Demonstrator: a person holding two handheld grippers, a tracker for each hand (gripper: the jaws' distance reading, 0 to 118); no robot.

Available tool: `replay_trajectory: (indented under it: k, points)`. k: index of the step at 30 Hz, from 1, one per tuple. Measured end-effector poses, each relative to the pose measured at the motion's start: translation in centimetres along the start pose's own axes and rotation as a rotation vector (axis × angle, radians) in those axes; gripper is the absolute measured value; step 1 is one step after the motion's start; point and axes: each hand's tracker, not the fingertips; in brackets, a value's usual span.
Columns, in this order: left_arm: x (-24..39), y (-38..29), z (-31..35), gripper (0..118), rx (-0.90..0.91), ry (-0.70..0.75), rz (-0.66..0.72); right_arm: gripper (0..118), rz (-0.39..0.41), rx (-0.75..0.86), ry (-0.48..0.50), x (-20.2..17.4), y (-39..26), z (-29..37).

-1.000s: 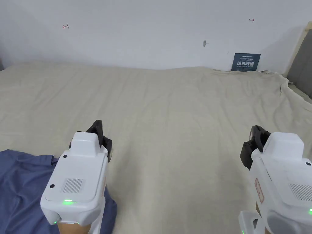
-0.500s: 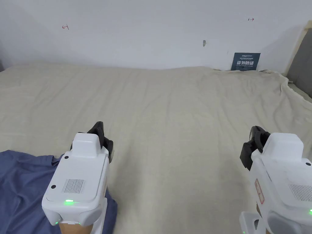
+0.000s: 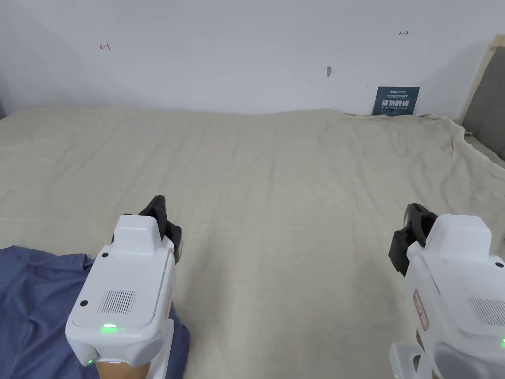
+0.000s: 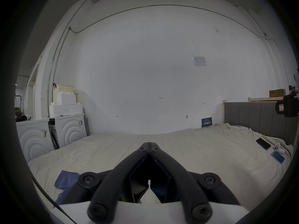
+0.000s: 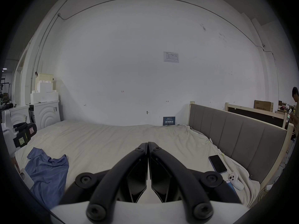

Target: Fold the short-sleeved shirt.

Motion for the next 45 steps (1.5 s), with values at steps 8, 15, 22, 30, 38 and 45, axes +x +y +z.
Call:
replay_trajectory:
  k: [8,15,22,30,38,45]
  points:
    - [0.1,0.1,0.0,0,0.004,-0.002,-0.002,1,-0.006,-0.001,-0.004,0.4,-0.1,-0.1]
    - [-0.1,0.1,0.0,0,0.002,0.001,-0.002,1,-0.003,-0.002,-0.005,0.4,0.0,-0.1]
    - [-2.2,0.0,0.6,0,0.000,0.047,-0.002,1,0.020,0.012,0.038,-1.8,0.5,-0.9]
    - [-8.2,-0.1,3.0,0,-0.011,0.188,-0.018,1,0.038,0.037,0.195,-8.6,1.5,-2.0]
    - [-15.7,-0.2,7.3,0,-0.034,0.369,-0.043,1,0.036,0.042,0.386,-16.8,1.7,-2.4]
    - [-20.4,-0.2,10.9,0,-0.045,0.496,-0.047,1,0.038,0.039,0.500,-21.9,1.5,-2.0]
